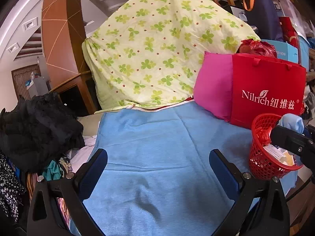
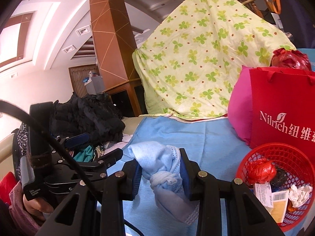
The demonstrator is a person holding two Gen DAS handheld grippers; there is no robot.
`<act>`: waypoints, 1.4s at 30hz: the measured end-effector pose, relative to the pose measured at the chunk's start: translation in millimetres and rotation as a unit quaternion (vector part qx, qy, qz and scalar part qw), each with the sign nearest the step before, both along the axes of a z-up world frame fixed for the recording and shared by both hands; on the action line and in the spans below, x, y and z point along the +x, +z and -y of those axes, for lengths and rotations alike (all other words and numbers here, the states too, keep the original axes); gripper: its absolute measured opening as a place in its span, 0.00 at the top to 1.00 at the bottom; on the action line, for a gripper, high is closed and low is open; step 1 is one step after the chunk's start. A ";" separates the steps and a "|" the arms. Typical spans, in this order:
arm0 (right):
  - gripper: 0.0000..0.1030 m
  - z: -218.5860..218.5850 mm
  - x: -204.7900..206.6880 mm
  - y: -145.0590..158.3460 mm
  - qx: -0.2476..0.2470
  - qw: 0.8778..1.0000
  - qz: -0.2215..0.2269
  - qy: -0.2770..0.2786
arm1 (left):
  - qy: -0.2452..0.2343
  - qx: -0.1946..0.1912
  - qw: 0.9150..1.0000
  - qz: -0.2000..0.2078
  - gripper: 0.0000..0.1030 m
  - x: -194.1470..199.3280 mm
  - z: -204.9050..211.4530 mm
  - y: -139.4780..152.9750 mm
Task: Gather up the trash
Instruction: 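Carry the pale-blue tissue in the right gripper over the red wastebasket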
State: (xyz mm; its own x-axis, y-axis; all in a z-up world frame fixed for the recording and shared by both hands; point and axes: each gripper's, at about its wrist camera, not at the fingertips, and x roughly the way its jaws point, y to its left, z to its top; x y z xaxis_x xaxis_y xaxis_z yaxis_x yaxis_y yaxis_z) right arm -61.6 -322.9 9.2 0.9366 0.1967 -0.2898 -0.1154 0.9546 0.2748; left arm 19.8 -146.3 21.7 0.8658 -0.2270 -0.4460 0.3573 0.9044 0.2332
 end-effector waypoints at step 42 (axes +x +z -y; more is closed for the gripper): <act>0.64 35.1 -10.7 -15.7 0.036 0.999 -0.009 -0.020 | -0.032 0.040 0.999 -0.010 0.00 -9.5 43.0 -13.8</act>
